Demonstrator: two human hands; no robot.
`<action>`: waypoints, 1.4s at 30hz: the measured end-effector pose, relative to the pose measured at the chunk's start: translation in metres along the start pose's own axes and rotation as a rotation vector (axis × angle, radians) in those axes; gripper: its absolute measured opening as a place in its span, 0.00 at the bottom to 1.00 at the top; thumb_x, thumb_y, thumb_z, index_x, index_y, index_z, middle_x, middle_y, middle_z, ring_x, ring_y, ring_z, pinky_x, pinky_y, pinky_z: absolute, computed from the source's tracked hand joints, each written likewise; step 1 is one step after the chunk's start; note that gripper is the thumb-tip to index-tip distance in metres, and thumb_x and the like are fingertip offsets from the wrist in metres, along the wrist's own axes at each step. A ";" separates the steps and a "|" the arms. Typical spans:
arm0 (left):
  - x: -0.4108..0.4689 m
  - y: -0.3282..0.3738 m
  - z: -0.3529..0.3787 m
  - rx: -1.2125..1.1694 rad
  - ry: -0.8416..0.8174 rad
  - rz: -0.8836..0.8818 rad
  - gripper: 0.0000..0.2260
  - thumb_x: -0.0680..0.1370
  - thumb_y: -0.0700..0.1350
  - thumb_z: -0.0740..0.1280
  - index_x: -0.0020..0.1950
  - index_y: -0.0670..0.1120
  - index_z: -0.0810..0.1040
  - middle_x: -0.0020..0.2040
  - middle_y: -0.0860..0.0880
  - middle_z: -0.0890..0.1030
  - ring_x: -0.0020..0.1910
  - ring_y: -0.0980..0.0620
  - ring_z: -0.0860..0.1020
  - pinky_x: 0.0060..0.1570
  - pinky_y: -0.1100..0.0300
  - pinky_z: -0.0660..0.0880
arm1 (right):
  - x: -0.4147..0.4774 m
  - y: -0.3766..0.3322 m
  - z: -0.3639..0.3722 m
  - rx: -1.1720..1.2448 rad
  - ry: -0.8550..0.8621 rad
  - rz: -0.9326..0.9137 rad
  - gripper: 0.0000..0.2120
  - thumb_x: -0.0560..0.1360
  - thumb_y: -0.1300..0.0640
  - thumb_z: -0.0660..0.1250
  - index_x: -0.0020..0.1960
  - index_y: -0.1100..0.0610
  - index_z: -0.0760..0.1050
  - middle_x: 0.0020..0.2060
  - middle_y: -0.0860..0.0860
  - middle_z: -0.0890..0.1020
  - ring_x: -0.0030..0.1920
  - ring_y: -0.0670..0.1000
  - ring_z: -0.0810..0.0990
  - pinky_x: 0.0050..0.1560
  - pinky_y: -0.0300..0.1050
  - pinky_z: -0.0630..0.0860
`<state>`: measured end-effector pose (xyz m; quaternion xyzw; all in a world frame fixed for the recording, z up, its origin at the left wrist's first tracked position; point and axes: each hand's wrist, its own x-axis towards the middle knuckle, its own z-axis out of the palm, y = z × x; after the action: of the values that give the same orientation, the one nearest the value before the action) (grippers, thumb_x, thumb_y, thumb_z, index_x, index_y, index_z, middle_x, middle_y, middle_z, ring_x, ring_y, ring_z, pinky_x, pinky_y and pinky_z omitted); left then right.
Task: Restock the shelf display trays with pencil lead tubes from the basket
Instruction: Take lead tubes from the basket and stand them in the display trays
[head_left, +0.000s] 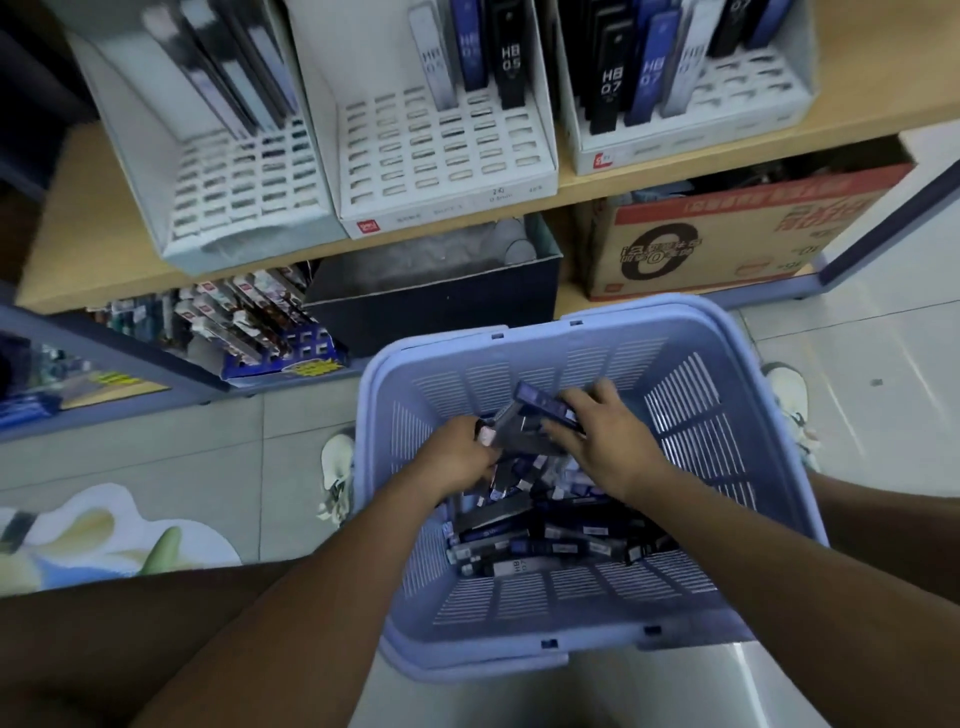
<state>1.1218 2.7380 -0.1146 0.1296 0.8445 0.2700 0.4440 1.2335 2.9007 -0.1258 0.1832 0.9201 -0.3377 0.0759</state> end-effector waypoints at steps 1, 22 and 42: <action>-0.004 0.005 -0.002 -0.030 -0.004 0.003 0.04 0.77 0.40 0.65 0.43 0.45 0.76 0.36 0.47 0.79 0.31 0.52 0.76 0.29 0.64 0.68 | 0.000 -0.005 -0.004 0.002 -0.020 -0.049 0.16 0.78 0.42 0.64 0.57 0.53 0.71 0.51 0.52 0.70 0.45 0.56 0.74 0.42 0.46 0.69; -0.079 0.074 -0.068 -0.388 -0.024 0.163 0.05 0.80 0.43 0.63 0.45 0.45 0.73 0.30 0.47 0.76 0.25 0.54 0.69 0.22 0.65 0.62 | -0.001 -0.078 -0.074 0.217 -0.253 0.025 0.10 0.71 0.51 0.76 0.47 0.55 0.81 0.40 0.48 0.83 0.41 0.47 0.81 0.41 0.39 0.73; -0.154 0.112 -0.106 -0.423 0.004 0.344 0.11 0.77 0.53 0.67 0.49 0.45 0.77 0.31 0.47 0.79 0.24 0.55 0.64 0.23 0.65 0.58 | -0.013 -0.171 -0.147 1.258 0.034 0.161 0.10 0.76 0.57 0.70 0.38 0.56 0.72 0.26 0.49 0.69 0.25 0.45 0.65 0.23 0.36 0.59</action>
<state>1.1203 2.7234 0.1025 0.1752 0.7357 0.5121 0.4071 1.1767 2.8723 0.0909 0.2668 0.5300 -0.8041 -0.0357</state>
